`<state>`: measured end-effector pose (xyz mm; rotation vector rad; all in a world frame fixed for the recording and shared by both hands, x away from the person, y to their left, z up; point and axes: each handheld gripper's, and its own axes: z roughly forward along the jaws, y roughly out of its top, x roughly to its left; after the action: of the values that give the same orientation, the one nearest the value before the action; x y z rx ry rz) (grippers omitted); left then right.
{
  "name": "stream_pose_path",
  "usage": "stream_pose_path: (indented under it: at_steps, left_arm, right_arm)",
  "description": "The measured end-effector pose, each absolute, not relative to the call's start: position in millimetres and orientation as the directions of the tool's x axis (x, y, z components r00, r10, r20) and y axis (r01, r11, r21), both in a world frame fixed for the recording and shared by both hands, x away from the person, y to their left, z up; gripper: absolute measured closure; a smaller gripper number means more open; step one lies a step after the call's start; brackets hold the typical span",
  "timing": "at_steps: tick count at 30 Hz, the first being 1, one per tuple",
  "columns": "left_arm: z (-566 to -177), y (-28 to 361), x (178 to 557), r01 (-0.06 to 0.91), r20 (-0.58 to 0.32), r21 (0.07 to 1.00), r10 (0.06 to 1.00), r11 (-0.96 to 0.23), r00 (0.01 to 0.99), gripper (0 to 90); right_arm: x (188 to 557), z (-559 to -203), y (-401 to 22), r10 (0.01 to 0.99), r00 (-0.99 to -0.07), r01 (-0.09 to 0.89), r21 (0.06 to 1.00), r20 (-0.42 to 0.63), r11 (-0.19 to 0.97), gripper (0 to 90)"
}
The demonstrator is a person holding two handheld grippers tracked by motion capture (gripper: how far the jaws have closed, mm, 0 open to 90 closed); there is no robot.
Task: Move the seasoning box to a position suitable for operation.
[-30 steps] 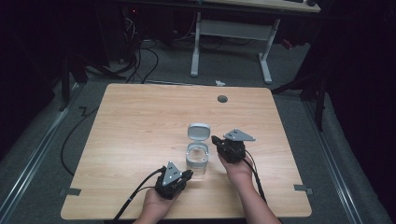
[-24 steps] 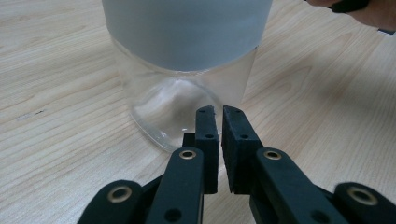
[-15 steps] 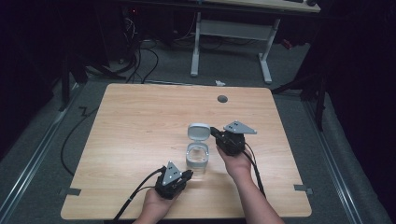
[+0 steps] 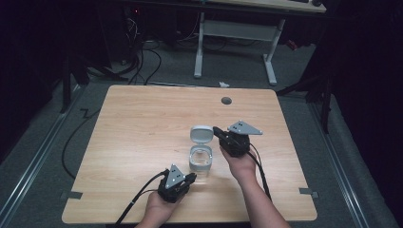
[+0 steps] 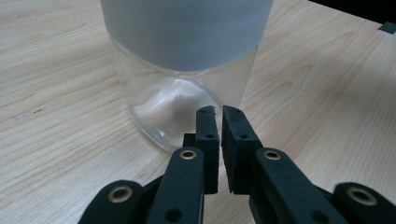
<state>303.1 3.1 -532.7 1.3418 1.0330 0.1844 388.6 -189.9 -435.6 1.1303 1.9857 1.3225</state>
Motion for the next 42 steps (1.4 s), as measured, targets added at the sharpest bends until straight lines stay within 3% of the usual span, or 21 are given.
stream_pose_path:
  at_steps: [18,42]
  left_arm:
    - [-533,3,303,0.434,-0.505,0.855,0.647,0.284,0.571,85.5]
    - [-533,3,303,0.436,-0.504,0.855,0.649,0.281,0.569,85.4]
  right_arm:
    - [403,-431,-188,0.844,-0.534,0.368,0.914,0.055,0.173,90.0]
    - [359,-446,-186,0.813,-0.58,0.35,0.917,0.051,0.192,90.0]
